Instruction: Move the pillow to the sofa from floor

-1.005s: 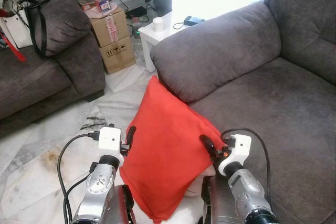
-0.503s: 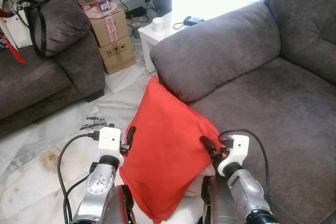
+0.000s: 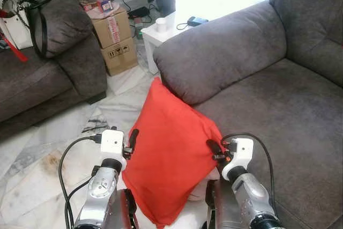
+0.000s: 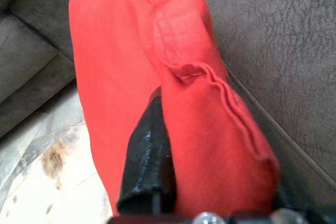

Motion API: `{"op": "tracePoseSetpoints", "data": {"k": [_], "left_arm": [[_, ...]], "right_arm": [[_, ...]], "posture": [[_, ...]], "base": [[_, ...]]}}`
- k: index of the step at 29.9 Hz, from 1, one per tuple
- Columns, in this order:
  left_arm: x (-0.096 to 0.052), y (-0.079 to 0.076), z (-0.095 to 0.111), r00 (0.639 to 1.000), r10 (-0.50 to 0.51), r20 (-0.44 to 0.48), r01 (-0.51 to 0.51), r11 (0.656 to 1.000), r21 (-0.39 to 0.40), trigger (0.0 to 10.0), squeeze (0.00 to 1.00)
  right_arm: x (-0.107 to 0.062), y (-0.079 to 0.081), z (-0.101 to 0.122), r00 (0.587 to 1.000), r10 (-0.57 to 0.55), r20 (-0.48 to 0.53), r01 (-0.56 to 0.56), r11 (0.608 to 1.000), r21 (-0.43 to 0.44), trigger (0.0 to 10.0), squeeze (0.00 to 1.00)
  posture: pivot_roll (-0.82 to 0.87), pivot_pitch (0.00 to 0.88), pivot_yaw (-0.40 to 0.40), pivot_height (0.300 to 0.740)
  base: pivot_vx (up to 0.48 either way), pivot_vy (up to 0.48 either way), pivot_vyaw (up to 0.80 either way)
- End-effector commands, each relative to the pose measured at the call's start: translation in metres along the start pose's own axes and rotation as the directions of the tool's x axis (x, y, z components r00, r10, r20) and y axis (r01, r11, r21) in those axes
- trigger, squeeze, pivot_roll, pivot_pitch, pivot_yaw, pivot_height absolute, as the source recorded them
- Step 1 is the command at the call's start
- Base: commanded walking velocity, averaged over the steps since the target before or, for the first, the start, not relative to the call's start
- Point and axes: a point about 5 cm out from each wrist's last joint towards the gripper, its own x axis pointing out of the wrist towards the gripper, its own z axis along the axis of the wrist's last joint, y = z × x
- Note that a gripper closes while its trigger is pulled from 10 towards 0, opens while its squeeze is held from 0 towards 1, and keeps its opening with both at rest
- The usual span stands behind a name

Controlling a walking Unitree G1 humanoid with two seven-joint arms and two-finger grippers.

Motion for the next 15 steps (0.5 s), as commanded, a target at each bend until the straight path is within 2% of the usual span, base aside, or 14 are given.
{"op": "tracePoseSetpoints", "data": {"k": [1,7,10,15], "left_arm": [[-0.0014,0.0044,-0.0048,1.000,0.009,-0.024,-0.009,1.000,0.006,10.0,0.00],[-0.0013,0.0046,-0.0049,1.000,0.009,-0.024,-0.009,1.000,0.006,10.0,0.00],[-0.0010,0.0044,-0.0046,1.000,0.008,-0.024,-0.008,1.000,0.007,10.0,0.00],[-0.0013,0.0049,-0.0046,1.000,0.009,-0.025,-0.009,1.000,0.007,10.0,0.00]], "right_arm": [[-0.0003,0.0014,-0.0028,1.000,-0.001,-0.009,0.001,1.000,-0.007,0.0,0.00],[-0.0004,0.0012,-0.0018,1.000,-0.007,0.008,0.007,1.000,-0.002,0.0,0.00],[0.0003,0.0027,-0.0031,1.000,0.015,-0.015,-0.015,1.000,-0.013,0.0,0.00],[0.0014,0.0054,0.0012,1.000,0.013,0.027,-0.012,1.000,-0.024,0.0,0.00]], "posture": [[-0.08,0.134,0.058,0.561],[-0.07,0.134,0.060,0.561],[-0.07,0.134,0.061,0.561],[-0.07,0.134,0.062,0.561]], "base": [[0.000,0.000,0.00],[0.000,0.000,0.00],[0.000,0.000,0.00],[0.000,0.000,0.00]]}}
